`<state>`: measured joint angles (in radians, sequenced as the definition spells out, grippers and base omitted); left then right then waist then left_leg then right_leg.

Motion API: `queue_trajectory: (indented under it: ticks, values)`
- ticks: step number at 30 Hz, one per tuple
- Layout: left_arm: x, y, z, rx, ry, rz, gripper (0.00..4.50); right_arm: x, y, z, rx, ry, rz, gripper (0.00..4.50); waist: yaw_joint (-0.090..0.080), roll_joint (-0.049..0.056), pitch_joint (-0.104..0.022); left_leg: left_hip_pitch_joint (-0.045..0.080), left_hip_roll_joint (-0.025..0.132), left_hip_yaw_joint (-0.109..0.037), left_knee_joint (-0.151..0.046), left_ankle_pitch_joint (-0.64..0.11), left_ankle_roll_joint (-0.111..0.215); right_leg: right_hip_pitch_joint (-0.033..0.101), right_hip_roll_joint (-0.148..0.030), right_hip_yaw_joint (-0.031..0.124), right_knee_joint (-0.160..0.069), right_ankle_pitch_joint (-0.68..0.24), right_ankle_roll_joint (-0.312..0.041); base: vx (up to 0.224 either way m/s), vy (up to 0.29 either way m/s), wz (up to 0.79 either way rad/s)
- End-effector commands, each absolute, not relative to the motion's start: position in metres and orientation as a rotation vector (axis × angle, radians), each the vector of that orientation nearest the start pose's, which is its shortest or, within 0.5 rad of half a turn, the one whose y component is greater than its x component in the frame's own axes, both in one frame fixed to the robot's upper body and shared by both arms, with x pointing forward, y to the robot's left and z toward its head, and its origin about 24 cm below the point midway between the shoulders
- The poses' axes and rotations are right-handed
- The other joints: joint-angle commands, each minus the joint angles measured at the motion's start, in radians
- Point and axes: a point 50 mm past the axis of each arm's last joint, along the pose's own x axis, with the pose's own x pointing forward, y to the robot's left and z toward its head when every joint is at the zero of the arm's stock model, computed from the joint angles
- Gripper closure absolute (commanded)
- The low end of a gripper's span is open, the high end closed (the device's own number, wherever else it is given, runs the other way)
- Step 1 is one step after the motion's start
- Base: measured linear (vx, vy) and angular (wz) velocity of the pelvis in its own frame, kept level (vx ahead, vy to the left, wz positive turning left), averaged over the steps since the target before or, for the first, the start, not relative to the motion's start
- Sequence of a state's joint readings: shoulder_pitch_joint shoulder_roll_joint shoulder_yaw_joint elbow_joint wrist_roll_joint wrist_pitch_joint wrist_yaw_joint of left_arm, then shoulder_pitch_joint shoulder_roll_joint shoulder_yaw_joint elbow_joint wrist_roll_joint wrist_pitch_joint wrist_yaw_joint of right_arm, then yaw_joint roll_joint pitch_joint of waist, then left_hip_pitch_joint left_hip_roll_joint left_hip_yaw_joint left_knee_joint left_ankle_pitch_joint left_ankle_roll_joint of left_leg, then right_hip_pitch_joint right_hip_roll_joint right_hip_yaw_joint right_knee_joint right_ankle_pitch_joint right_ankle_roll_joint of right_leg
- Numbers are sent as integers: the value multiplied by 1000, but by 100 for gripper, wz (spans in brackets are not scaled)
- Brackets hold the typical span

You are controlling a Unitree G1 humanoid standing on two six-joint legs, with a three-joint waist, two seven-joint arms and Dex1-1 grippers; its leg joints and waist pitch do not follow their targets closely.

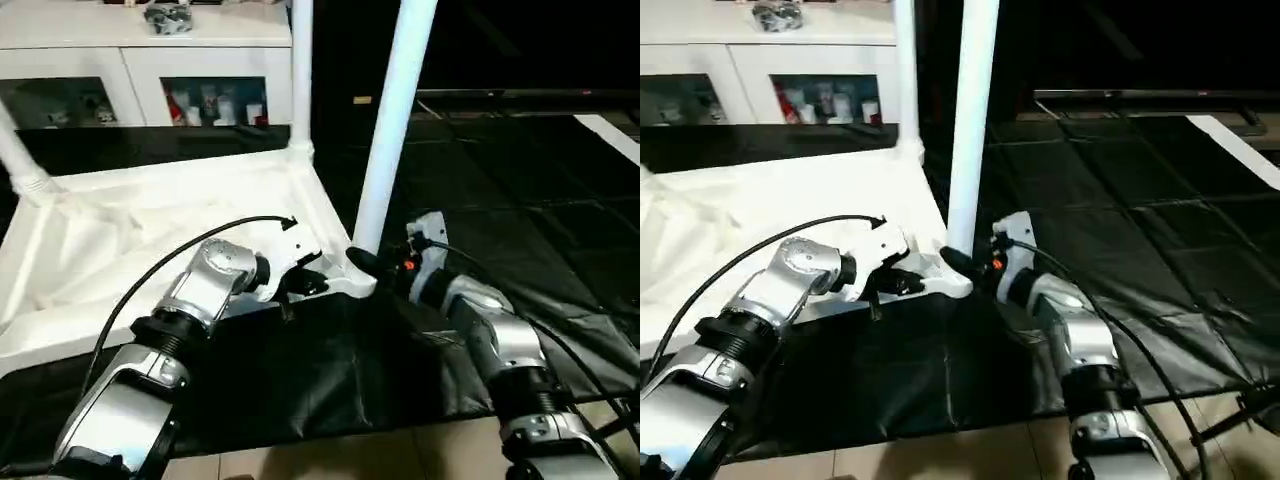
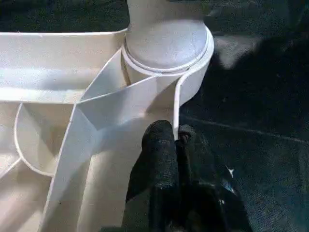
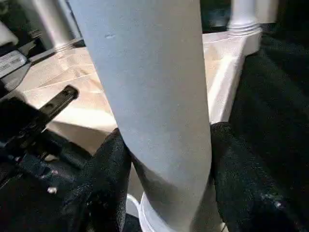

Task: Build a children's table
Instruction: Rotate leg to tighten

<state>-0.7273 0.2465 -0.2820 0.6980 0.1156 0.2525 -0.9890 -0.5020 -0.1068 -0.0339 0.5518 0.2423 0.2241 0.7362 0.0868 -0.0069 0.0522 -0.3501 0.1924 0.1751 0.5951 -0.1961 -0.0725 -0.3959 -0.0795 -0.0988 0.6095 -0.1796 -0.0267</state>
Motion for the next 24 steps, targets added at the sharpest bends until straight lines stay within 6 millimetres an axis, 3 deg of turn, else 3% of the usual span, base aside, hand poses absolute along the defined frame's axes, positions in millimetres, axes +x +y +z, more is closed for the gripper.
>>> queue_trajectory:
  ticks: [1,10,12,18,22,24]
  values:
    - [344,74,74,407,407,-1159,450,318,-87,25,277,355,831,245,4,7,-56,0,43,-22,-86,-253,8,46,-87,59,-99,-388,-157,0,0,0]
    - [347,70,75,390,401,-1081,450,327,-79,21,255,383,701,248,-2,10,-55,0,42,-22,-88,-246,3,45,-87,60,-100,-383,-157,0,0,0]
    - [348,67,76,382,396,-1053,450,332,-78,20,262,397,643,248,-6,14,-57,-1,43,-22,-88,-242,1,45,-84,61,-97,-349,-170,0,0,0]
    - [351,63,76,368,393,-996,450,340,-75,19,218,420,540,252,-18,13,-57,-2,40,-19,-86,-237,3,46,-83,62,-92,-304,-191,0,0,0]
    - [353,53,79,333,376,-957,450,346,-64,22,211,426,471,253,-23,13,-57,1,39,-19,-86,-242,3,43,-83,61,-95,-323,-188,0,0,0]
    - [353,47,81,307,367,-954,450,347,-60,23,202,427,444,254,-23,13,-57,-2,40,-18,-87,-231,8,45,-80,62,-92,-288,-190,0,0,0]
